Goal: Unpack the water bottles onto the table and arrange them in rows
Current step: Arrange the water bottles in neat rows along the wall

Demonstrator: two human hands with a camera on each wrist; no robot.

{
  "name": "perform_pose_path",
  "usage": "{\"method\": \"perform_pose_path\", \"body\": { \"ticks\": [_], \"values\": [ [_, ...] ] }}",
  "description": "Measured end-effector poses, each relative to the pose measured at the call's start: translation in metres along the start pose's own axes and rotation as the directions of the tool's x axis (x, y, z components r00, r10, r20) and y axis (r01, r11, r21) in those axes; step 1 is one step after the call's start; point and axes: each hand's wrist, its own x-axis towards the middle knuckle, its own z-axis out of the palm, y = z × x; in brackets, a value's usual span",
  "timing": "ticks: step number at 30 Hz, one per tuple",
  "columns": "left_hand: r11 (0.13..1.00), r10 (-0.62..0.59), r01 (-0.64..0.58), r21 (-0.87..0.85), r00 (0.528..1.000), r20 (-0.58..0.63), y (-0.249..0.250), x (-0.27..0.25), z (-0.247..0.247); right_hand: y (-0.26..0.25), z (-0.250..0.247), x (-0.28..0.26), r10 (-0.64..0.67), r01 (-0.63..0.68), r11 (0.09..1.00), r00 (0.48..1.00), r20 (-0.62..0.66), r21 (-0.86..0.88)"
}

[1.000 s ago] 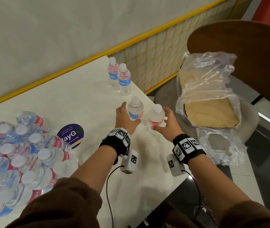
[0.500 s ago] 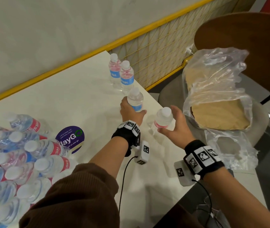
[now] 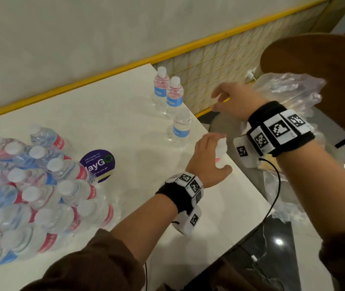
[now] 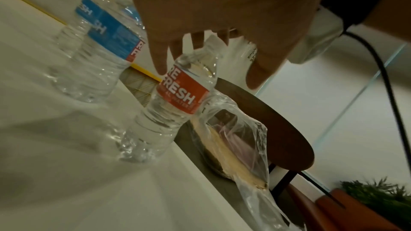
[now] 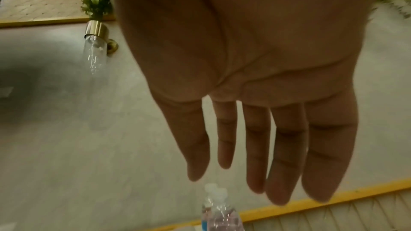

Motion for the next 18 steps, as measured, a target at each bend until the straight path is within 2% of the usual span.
{"method": "perform_pose_path", "body": {
  "ticks": [2,5,9,12,18],
  "values": [
    [0.999,0.004,-0.007,0.039,0.996,0.094,-0.001,0.008,0.002,-0.005,0.0,0.006,-0.005,0.013,0.996,0.996,0.089,-0.091],
    [0.996,-0.027,0.021,0.087,0.997,0.073,-0.004,0.012,-0.005,-0.01,0.002,0.017,0.015,0.018,0.981,0.986,0.166,-0.192],
    [0.989,-0.06,0.064,0.134,0.998,-0.032,-0.013,-0.005,-0.025,-0.018,0.011,0.026,0.013,0.019,0.978,0.988,0.155,-0.208],
    [0.99,-0.038,0.057,0.132,0.99,-0.139,-0.024,-0.022,-0.043,-0.029,0.03,0.032,-0.031,0.063,0.976,0.988,0.151,-0.209],
    [0.975,-0.148,0.195,0.112,0.932,-0.331,-0.045,-0.034,-0.081,-0.045,0.071,0.046,-0.073,0.102,0.976,0.986,0.151,-0.195]
  ]
}}
